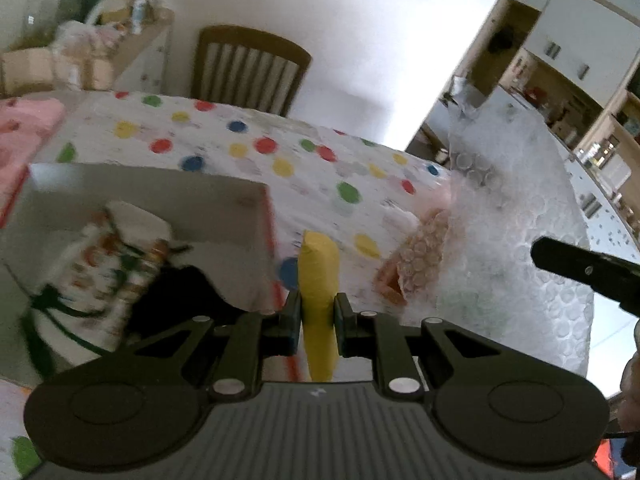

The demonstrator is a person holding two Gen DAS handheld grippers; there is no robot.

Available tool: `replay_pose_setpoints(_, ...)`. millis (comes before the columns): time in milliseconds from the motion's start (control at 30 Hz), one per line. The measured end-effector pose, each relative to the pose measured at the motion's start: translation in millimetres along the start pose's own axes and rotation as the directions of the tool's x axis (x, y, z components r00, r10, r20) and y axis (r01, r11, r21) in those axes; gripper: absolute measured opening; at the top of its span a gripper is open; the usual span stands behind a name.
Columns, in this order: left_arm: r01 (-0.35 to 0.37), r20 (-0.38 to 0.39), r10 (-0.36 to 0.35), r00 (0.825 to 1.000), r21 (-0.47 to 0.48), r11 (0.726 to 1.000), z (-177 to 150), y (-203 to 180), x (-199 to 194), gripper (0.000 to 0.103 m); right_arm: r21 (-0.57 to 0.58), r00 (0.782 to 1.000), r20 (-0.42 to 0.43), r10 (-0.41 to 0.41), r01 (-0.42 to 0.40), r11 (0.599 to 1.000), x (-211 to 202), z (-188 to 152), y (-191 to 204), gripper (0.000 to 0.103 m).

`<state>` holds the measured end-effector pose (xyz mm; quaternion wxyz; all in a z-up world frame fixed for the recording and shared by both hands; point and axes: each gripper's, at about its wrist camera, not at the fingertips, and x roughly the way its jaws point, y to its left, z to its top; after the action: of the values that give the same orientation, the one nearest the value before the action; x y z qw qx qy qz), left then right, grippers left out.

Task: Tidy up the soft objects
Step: 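Carry the yellow sponge and bubble wrap with both grippers toward the cardboard box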

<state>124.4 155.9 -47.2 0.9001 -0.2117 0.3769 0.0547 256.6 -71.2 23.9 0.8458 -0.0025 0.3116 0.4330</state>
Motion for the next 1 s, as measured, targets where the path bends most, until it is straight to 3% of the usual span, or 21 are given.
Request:
replay_pose_setpoints(333,-0.115,0.057,0.116,0.992,-0.021,0.993,25,73,-38,0.017,-0.037,0.994,0.035,0.103,-0.101,0.994,39,38,64,0.003)
replay_pose_setpoints(633,-0.200,0.055,0.201,0.978,-0.030,0.979,33,124,-46,0.017,0.032,0.983,0.044,0.180,-0.182,0.983,82,55,84,0.003)
replay_pose_setpoints(867,-0.227,0.011,0.227,0.974,-0.003,0.974,32,143,-24,0.017,0.041,0.992,-0.056,0.113,-0.110,0.993,139,31,87,0.003)
replay_pose_setpoints(1000,-0.203,-0.009,0.204,0.979,0.014,0.979,31,151,-6,0.017,0.043,0.991,-0.115,0.071,-0.067,0.997,164,12,84,0.003)
